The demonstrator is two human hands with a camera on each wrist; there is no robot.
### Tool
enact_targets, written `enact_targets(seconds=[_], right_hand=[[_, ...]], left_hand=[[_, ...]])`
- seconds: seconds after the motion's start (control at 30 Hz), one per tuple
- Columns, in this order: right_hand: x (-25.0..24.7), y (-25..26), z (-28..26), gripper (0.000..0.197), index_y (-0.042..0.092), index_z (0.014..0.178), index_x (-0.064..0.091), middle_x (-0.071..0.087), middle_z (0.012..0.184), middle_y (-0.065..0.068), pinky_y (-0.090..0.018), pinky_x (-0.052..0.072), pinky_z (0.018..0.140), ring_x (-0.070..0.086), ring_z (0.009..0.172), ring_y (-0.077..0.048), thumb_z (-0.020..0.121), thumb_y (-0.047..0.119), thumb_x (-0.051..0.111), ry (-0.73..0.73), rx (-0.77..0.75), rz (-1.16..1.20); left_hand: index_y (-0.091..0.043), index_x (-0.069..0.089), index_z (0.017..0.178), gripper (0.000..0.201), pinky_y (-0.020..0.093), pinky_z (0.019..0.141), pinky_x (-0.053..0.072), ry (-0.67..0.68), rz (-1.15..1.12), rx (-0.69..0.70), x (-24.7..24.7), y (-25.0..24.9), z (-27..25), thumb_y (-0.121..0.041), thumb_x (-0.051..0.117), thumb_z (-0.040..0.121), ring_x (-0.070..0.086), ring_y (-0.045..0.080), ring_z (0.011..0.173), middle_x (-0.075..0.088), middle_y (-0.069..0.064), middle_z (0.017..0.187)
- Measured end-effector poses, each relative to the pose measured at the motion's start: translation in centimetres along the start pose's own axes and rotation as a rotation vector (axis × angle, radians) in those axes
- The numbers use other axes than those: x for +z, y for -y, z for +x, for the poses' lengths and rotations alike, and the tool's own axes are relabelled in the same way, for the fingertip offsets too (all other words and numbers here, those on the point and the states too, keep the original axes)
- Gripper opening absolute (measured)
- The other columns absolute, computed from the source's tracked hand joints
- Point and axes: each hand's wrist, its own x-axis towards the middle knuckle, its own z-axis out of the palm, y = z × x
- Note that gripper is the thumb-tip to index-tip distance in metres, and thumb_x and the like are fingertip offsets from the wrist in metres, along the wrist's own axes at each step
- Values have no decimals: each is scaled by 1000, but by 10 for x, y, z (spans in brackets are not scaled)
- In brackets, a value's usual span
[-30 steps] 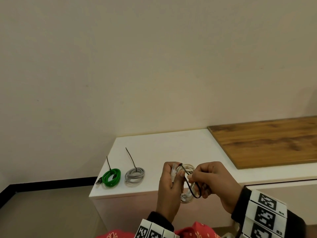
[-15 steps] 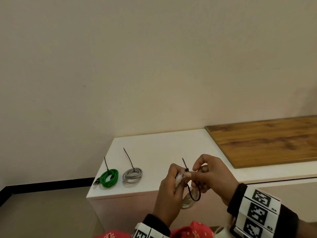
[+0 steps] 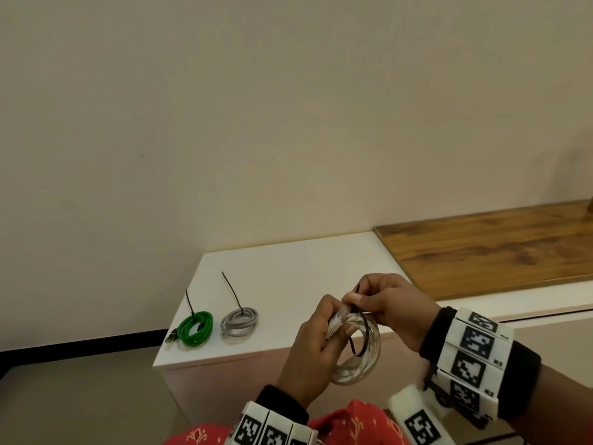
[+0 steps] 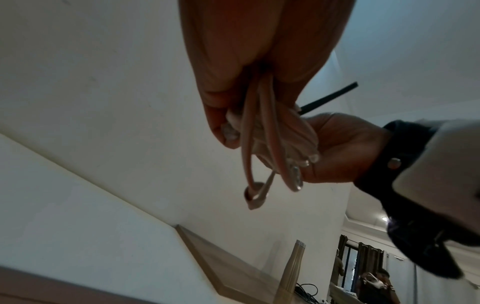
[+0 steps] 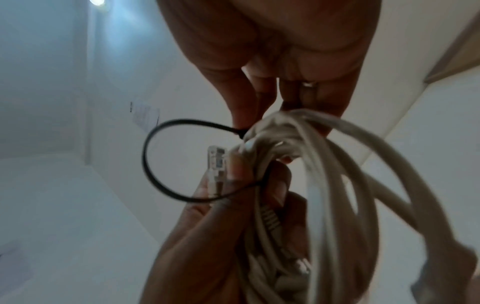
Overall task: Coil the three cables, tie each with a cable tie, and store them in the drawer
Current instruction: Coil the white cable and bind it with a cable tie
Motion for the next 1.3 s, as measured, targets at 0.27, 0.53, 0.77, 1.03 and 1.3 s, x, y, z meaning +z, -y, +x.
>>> enact_targets(seconds=[0.27,0.53,0.77,1.03,1.3], right_hand=[[-9,6,2,28,6,65,45,58,65,-11,-30,56,50,63,57,-21,91,-2,46,-69,132,156],[-24,14,7,16,7,76,51,60,71,-11,-22,56,53,63,61,-19,91,7,50,-265,-107,107],[2,4,-2,12,3,90,62,63,74,-7,-19,52,57,59,62,-13,88,13,56,154,58,-114],[3,-5,1,22,6,65,55,61,62,-6,-18,48,51,57,51,-11,87,1,55,47,25,-84],[8,-14,3,28,10,63,45,60,63,-6,-19,47,57,56,59,-14,88,-2,52,-128,-188,-210]], left_hand=[[-23,43,78,8,14,60,34,153,17,6,1,-6,-11,-20,47,84,43,-1,59,50,-17,62],[-23,44,76,25,22,50,36,103,-141,-133,8,-4,-15,-48,50,79,38,12,53,42,-6,57],[-22,43,75,15,20,48,36,16,-138,-140,-2,2,-9,-32,50,84,40,10,47,45,-2,55],[-26,44,74,22,21,50,36,47,-131,-162,5,4,-11,-48,50,77,40,10,47,46,-7,53],[-28,42,73,21,19,53,33,42,86,-173,12,-4,-12,-33,55,87,39,5,49,51,-16,52]])
